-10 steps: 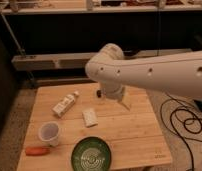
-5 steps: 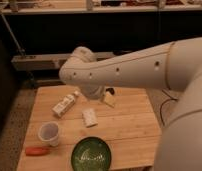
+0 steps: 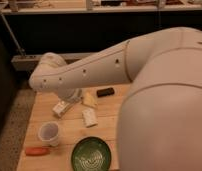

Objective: Move the arm in a circular motion

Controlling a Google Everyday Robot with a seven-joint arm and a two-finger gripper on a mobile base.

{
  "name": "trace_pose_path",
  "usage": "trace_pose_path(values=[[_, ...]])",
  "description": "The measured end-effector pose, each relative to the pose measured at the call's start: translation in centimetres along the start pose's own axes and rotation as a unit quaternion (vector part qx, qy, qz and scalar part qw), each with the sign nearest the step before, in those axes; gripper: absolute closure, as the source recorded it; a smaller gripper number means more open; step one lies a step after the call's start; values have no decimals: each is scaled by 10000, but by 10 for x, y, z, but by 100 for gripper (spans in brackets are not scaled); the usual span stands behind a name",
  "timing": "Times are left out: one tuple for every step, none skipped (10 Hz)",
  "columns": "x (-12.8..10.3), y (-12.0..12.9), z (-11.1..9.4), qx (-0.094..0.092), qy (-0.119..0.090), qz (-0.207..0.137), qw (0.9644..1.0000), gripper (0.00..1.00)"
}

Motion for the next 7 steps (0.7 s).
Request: trace_pose_path(values=[[-3,-15,-6,12,-14,23,10000,29],[-1,-22,-8,21,-38,80,10000,36],[7,-27,-7,49,-74,170,9998,46],[20,-28,-3,77,-111,259,9996,56],[31,-26,2,100,-144,345,9993,61],[47,-18,9,139,-175,489,9986,62],[63,-3,19,190,-181,658,9975,57]])
